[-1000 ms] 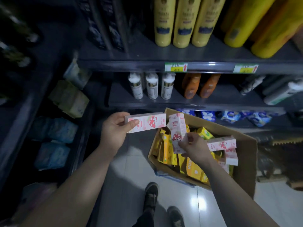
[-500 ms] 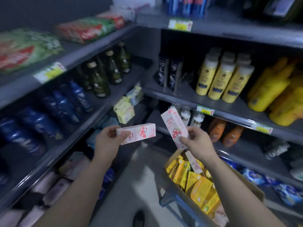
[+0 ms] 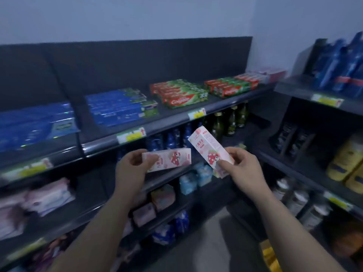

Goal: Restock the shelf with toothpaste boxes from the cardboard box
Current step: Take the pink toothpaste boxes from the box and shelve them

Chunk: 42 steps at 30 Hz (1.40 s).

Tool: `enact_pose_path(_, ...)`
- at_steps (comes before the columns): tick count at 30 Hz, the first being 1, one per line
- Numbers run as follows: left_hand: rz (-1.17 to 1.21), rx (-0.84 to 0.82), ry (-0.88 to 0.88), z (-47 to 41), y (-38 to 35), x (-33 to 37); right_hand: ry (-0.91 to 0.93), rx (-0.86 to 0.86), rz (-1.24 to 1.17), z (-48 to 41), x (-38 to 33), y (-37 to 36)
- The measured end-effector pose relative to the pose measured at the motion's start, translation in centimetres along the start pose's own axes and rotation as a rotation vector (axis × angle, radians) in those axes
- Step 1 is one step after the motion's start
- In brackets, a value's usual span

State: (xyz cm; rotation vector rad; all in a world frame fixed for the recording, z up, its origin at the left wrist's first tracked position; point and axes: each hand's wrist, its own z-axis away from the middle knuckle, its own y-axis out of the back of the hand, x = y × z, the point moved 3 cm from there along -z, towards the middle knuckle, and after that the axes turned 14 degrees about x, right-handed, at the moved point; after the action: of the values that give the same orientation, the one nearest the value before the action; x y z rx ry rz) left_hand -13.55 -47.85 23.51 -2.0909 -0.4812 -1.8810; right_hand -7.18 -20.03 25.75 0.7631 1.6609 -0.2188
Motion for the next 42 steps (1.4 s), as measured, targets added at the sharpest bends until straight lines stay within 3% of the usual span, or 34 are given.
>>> enact_pose_path(10, 0.095, 0.223, -0.066, -5.7, 22.1, 6.3, 0.159, -0.188, -0.199, 7.9, -14.2, -17.3)
enact_pose_path(20, 0.085, 0.454, -0.12, -9.1, 39.6, 8.2, 0.202, -0.405, -0.242, 15.5, -23.1, -30.1)
enact_pose_path(31, -0.025, 0.624, -0.067, -16.8, 48.6, 6.8, 0.254, -0.613, -0.218, 14.9, -26.8, -42.2)
enact_pose_path(42, -0.167, 0.595, 0.021, -24.8, 51.9, 3.8, 0.366, -0.729, -0.16, 12.8, -28.5, -51.2)
